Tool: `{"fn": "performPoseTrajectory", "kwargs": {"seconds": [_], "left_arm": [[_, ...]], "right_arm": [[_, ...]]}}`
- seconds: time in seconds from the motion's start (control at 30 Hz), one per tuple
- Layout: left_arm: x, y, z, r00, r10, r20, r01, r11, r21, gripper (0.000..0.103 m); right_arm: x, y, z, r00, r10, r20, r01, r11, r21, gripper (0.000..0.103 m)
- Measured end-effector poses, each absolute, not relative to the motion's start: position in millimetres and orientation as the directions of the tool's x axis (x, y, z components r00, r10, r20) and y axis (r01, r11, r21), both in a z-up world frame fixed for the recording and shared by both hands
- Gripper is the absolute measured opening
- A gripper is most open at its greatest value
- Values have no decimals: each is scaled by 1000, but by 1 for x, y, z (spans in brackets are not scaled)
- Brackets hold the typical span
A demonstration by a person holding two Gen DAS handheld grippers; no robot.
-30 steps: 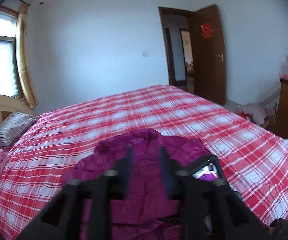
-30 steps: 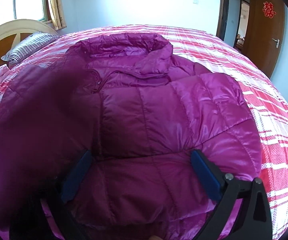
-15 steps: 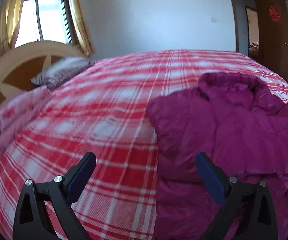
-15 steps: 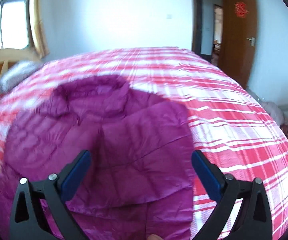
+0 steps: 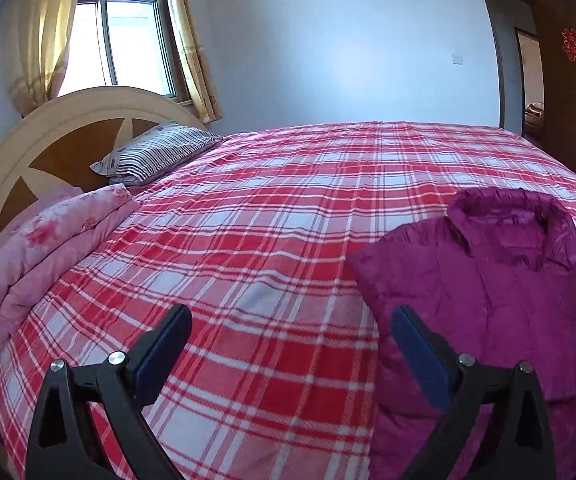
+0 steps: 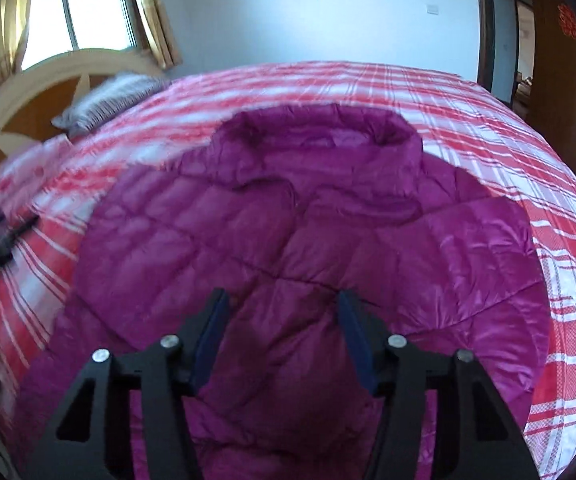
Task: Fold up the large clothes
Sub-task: 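Fold the held sleeve across the jacket front with the left gripper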
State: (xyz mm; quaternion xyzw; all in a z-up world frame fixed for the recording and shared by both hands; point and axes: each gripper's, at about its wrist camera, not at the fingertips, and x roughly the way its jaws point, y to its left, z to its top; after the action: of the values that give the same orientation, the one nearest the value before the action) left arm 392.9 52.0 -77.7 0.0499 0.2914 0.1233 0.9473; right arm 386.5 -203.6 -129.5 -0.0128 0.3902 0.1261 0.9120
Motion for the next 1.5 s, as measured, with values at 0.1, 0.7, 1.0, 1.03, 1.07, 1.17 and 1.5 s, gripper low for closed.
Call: {"fn": "performPoseTrajectory", "kwargs": {"seconds": [0.1, 0.7, 1.0, 1.03, 1.07, 1.17, 1.5], "left_arm": [[416, 33, -87, 787, 228, -574, -155, 973, 173, 100], [458, 96, -123, 649, 362, -669, -390, 914, 116, 100], [514, 39, -149, 619, 397, -677, -242, 917, 316, 100], [516, 35, -158, 621, 412, -667, -232, 909, 345, 100], [516, 31, -164, 629, 416, -657, -218, 905, 365, 100], [516, 23, -169, 631, 447, -634, -213, 886, 412, 100], [515, 16, -166, 642, 485, -594, -216, 857, 467, 100]], "right_arm": [[382, -206, -138, 667, 205, -717, -242, 969, 52, 58], [373, -203, -153, 670, 163, -724, -242, 970, -6, 59], [371, -217, -151, 665, 247, -705, -251, 963, 101, 60], [371, -215, -151, 664, 239, -708, -251, 964, 90, 60], [370, -212, -151, 663, 228, -713, -252, 965, 74, 60], [367, -205, -148, 659, 207, -723, -265, 964, 34, 60], [392, -194, -101, 698, 202, -687, -235, 971, 47, 60]]}}
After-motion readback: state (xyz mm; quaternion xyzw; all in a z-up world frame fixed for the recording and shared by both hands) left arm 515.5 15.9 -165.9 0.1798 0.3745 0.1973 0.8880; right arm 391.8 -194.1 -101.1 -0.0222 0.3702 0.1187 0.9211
